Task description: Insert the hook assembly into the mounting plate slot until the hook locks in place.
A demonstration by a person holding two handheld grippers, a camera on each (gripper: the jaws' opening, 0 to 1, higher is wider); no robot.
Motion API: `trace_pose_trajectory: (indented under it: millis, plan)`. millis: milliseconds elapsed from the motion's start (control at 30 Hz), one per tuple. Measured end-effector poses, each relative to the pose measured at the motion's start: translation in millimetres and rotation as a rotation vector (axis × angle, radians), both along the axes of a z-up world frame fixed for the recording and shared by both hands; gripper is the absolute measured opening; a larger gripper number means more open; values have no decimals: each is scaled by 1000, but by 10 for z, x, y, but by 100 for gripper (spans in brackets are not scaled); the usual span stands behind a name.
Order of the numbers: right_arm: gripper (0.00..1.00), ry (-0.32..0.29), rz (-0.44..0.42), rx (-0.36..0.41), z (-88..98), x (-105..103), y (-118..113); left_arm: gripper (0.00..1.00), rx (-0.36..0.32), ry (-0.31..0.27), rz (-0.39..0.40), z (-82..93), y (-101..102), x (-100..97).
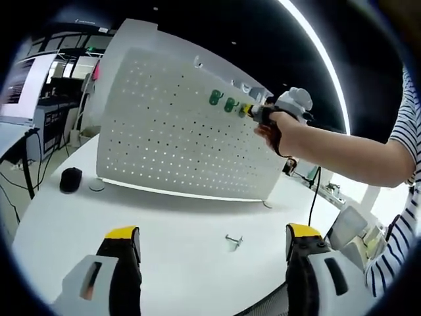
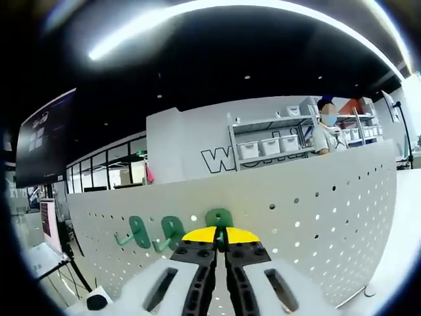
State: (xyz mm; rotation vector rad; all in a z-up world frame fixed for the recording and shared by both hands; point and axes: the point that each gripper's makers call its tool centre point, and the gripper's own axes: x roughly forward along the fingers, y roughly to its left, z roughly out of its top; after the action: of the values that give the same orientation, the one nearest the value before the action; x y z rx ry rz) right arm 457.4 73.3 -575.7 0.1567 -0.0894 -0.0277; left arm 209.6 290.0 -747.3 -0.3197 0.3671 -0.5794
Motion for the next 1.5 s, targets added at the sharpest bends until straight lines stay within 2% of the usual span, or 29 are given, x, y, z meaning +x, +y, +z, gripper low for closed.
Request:
trace_pose_trajectory:
  millis: [333,467,633,700,800,933,1100,1200,1267,1500]
  plan:
    - [1,54,-49,-27,-42,8,10,94,17,5,1,-22,4,-1]
    - [1,75,-70,-121,-40,-3,21,94,18,5,-1,-26,3,-4]
    - [2,94,-54,-131,-42,-4,15,93,24,4,-2,-28,5,-3]
    - [6,91,-43,-118,-17,-22,4,93,24,5,-3,-29,3,-5]
    - [22,64,-65,-89,88,-60,-54,94,39,1,-15,-38,-15,-15]
    - [23,30,-29,-65,243,-98,-41,95,74,-3,-47,-66,-80,-48]
    - [27,19,3,-54,333,-162,-68,95,67,4,-44,-71,-63,-48]
    - [27,55,41,-32,252,-236,-57,95,68,9,-45,-80,-64,-51]
    - [27,88,66,-105,161,-304,-38,95,64,6,-52,-69,-79,-58]
    - [27,170,87,-103,-202,-536,-147,96,59,7,-55,-66,-86,-59]
